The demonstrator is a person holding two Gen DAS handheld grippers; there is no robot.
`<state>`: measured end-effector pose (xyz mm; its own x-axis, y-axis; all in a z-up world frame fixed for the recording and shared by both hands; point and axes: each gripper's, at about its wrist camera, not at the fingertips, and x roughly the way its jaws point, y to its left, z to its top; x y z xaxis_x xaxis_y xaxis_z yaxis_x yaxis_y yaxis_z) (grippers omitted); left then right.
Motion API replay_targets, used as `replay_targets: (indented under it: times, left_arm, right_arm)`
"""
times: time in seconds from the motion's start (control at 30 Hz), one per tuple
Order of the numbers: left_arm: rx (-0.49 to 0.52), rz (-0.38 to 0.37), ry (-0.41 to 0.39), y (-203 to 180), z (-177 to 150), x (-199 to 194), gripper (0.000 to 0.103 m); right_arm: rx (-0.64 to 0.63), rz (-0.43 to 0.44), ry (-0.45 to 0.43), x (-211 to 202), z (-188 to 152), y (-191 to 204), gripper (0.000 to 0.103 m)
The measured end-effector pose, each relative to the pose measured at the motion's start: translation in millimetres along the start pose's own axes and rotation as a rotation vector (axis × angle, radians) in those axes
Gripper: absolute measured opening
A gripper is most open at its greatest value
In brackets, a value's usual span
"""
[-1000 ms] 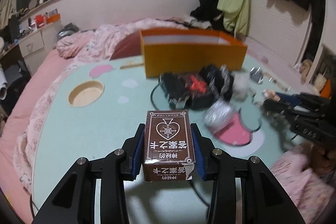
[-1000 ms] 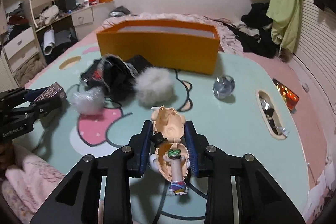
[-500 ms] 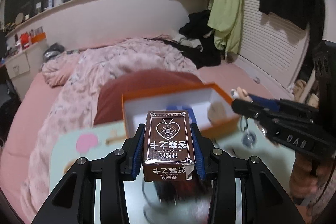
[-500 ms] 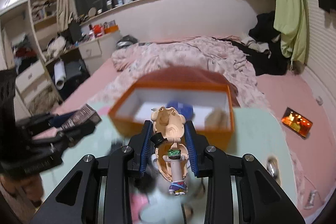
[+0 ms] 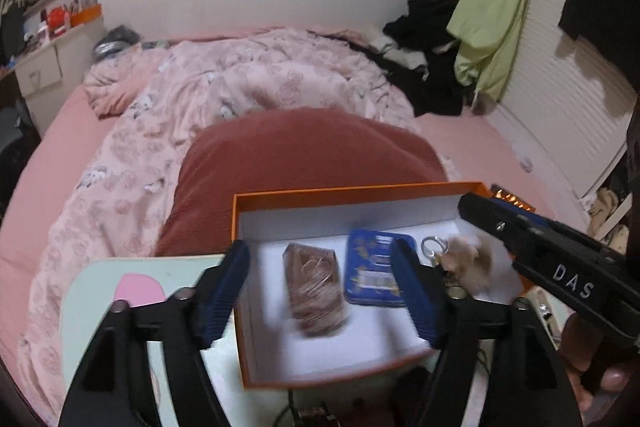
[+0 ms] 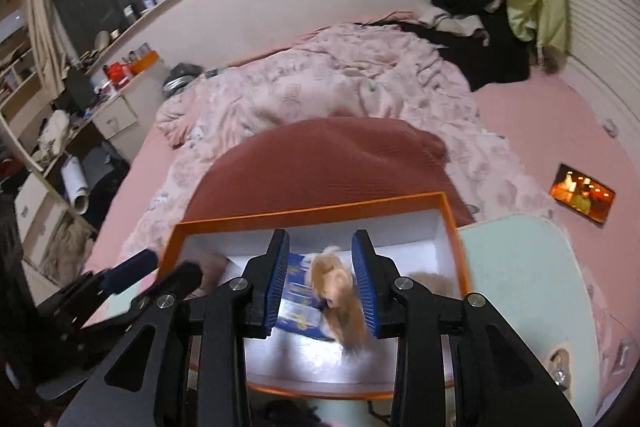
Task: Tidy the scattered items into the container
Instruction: 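Carry the carton into the orange box with the left gripper while the right drops the figurine in, then withdraw both open grippers back over the table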
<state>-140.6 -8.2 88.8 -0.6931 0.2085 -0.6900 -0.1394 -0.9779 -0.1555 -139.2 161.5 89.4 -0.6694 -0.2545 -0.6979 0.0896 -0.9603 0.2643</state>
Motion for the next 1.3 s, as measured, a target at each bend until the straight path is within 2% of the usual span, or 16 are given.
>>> replay_targets:
  times: [0.03,0.1,0.2,0.33,0.4,0.53,0.7,0.83,0.87,0.9,0.97,1.07,1.3]
  left_arm:
    - [0.005,-0.003,-0.012,-1,-2,-6,0.079]
    - [0.022,0.009,-0.026,-3,-7,-19,0.084]
    - [0.057,0.039,-0.042,-8,-21,-40,0.085]
    - [0.134,0.095,-0.039,-18,-60,-69,0.094]
    - [0.15,0.087,-0.021,-20,-85,-79,0.094]
    - [0.074,0.053,0.032,-8,-134,-95,0.096]
    - [0.0,0.166,0.104,12,-177,-96,0.096]
    - [0.002,0.2,0.155,19,-190,-81,0.096]
    - [0.019,0.216,0.154,18,-193,-78,0.102]
    - [0.027,0.215,0.141,17,-194,-78,0.103]
    - [0.025,0.196,0.128,17,-195,-78,0.103]
    - [0.033,0.19,0.107,17,-196,-78,0.103]
    - [0.042,0.181,0.087,16,-195,-77,0.103]
  right_arm:
    - [-0.008,0.002,-0.012,-5,-3,0,0.043]
    - [-0.016,0.009,-0.043,-19,-11,1,0.069]
    - [-0.027,0.023,-0.085,-36,-22,2,0.071]
    - [-0.091,0.016,-0.114,-65,-47,8,0.071]
    - [-0.137,0.019,-0.117,-81,-68,11,0.072]
    - [-0.241,-0.037,-0.096,-94,-110,15,0.072]
    - [-0.283,-0.072,0.0,-89,-159,5,0.072]
    - [-0.297,-0.087,0.074,-76,-177,-1,0.072]
    - [-0.297,-0.092,0.089,-73,-181,-3,0.072]
    - [-0.286,-0.095,0.113,-68,-183,-5,0.075]
    - [-0.27,-0.104,0.123,-66,-185,-8,0.09]
    - [-0.281,-0.107,0.138,-62,-186,-8,0.103]
    - [-0.294,-0.097,0.133,-57,-190,-10,0.103]
